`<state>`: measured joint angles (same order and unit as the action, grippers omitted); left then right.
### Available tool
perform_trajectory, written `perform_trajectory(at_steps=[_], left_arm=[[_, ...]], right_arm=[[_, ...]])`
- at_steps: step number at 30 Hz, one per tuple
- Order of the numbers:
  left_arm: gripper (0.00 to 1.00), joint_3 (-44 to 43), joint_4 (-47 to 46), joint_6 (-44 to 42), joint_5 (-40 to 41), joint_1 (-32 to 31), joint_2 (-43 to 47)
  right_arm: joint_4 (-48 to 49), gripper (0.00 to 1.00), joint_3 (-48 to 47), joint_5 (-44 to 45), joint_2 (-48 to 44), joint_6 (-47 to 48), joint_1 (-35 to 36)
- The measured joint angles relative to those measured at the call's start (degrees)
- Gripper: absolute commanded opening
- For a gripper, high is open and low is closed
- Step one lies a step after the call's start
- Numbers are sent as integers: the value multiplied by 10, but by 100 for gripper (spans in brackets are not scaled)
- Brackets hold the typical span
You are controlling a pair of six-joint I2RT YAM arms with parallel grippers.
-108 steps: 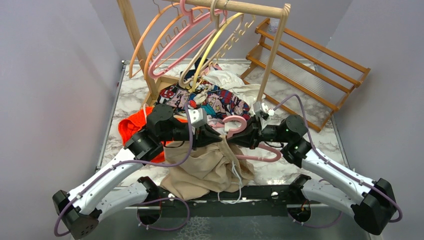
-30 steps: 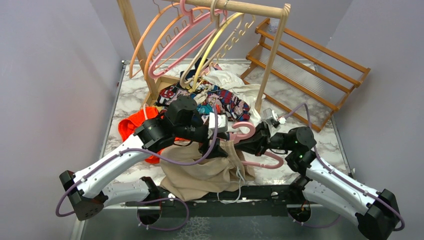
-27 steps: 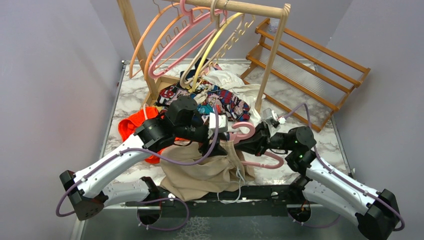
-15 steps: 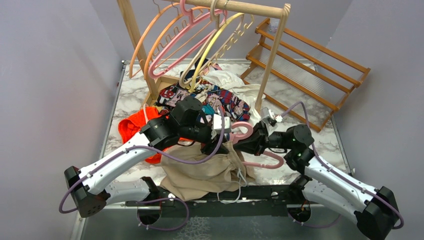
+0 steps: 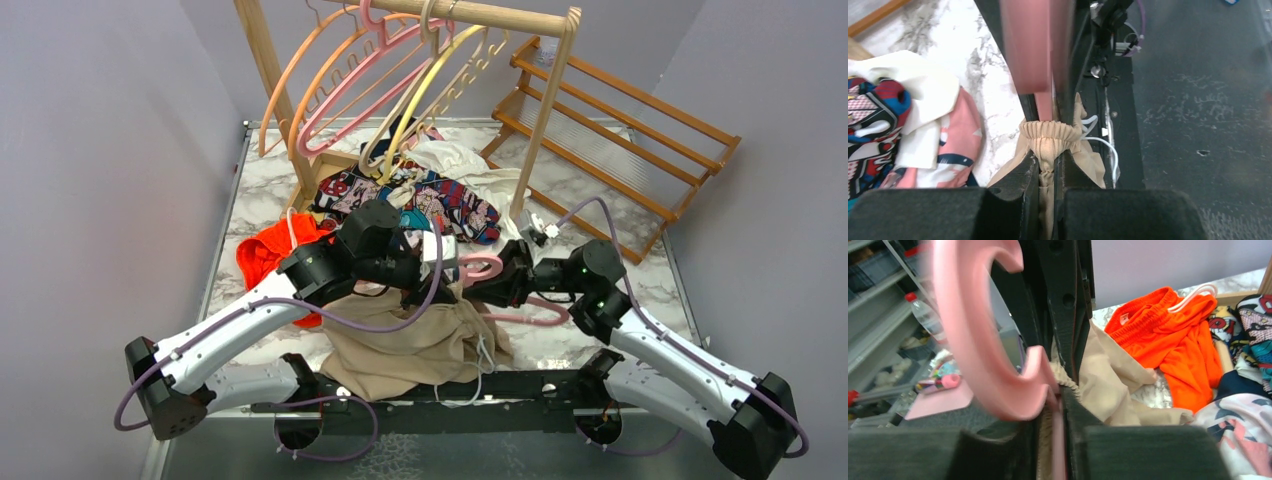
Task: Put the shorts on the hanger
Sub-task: Hang the shorts on the hanger.
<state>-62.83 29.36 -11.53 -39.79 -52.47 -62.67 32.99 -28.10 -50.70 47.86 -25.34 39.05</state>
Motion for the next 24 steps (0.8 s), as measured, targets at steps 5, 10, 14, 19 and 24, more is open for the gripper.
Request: perform_trajectory(at_steps=[5, 10, 14, 19, 24], left_arm=[[0, 47, -35, -3, 63, -2, 49], [0, 92, -49, -2, 120, -2, 103], [0, 113, -58, 1, 167, -2, 147], [0, 121, -59, 8, 238, -2, 225], [0, 118, -61, 10, 292, -2, 314]], right_arm=[[-58, 58, -49, 1, -3, 13, 0], [-117, 65, -72, 19, -30, 26, 0], [-189, 66, -95, 62, -50, 36, 0], [-290, 67, -136, 156, -83, 46, 1], [-368, 77, -146, 260, -124, 35, 2]])
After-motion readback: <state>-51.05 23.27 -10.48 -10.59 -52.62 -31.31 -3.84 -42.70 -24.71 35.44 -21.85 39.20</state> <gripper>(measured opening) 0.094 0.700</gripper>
